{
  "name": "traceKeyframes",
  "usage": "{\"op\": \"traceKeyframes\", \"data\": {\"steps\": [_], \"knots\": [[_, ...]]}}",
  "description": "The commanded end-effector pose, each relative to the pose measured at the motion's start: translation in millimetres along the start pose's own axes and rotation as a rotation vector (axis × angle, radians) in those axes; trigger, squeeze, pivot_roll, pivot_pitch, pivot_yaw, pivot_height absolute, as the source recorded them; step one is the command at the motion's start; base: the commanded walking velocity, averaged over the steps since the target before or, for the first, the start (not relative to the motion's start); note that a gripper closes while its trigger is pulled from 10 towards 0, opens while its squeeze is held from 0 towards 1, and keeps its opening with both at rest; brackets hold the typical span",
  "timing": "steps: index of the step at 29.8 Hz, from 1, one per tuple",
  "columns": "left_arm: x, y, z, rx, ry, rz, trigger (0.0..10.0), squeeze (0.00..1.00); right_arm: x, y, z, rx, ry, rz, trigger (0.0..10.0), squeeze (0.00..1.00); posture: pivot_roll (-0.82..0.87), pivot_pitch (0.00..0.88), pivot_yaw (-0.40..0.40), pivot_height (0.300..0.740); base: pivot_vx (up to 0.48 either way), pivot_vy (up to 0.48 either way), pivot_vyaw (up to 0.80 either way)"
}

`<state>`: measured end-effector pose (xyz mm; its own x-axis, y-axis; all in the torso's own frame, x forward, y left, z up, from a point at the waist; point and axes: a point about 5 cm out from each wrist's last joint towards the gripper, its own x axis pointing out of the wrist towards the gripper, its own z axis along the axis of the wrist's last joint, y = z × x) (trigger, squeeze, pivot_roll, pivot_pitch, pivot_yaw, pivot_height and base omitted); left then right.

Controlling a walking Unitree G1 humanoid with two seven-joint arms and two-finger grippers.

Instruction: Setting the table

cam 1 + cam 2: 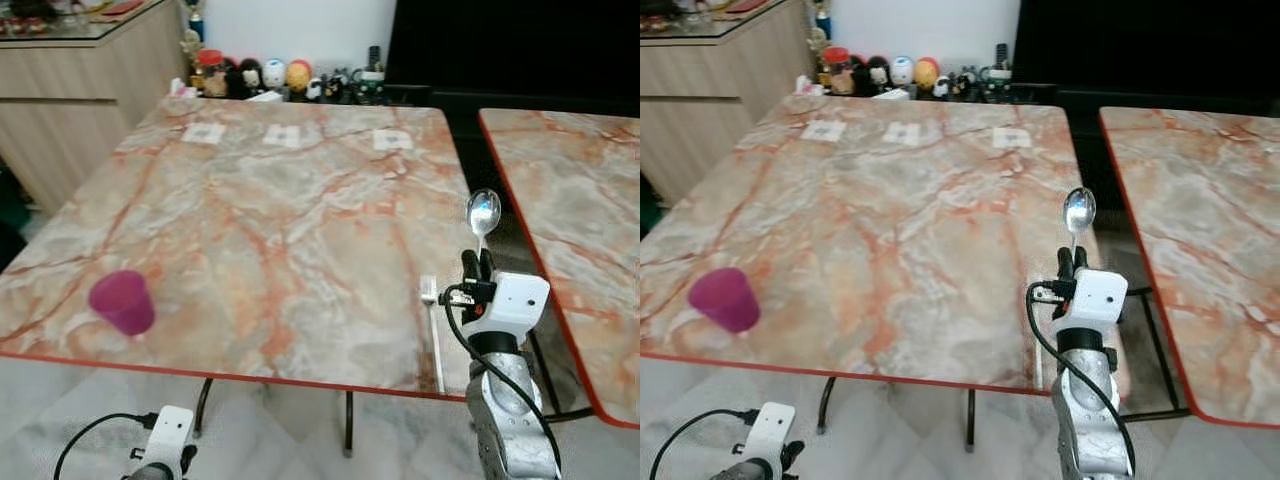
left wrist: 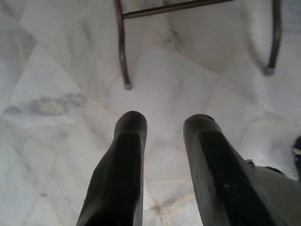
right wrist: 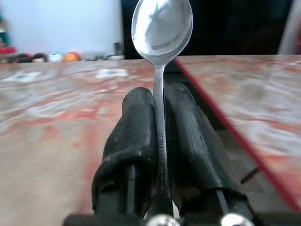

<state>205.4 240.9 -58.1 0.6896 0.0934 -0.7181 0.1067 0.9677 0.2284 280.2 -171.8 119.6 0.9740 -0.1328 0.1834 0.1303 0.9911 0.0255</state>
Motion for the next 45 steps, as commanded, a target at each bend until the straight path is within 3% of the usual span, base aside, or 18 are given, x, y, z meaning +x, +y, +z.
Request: {"op": "traceKeyframes", "data": {"steps": [1, 45], "knots": [[-1.2, -0.8, -5.7, 0.024, 0.027, -0.005, 10.0, 0.00, 0.6, -0.8, 6.0, 0.000, -0.034, -0.005, 10.0, 0.00, 0.04, 0.013, -0.006, 0.740, 0.000, -0.375, 0.00], [-1.4, 0.4, -6.3, 0.025, 0.030, -0.004, 10.0, 0.00, 0.8, -9.5, 5.6, 0.028, -0.039, -0.060, 10.0, 0.00, 0.04, 0.020, 0.000, 0.740, 0.000, -0.455, -0.07]]}}
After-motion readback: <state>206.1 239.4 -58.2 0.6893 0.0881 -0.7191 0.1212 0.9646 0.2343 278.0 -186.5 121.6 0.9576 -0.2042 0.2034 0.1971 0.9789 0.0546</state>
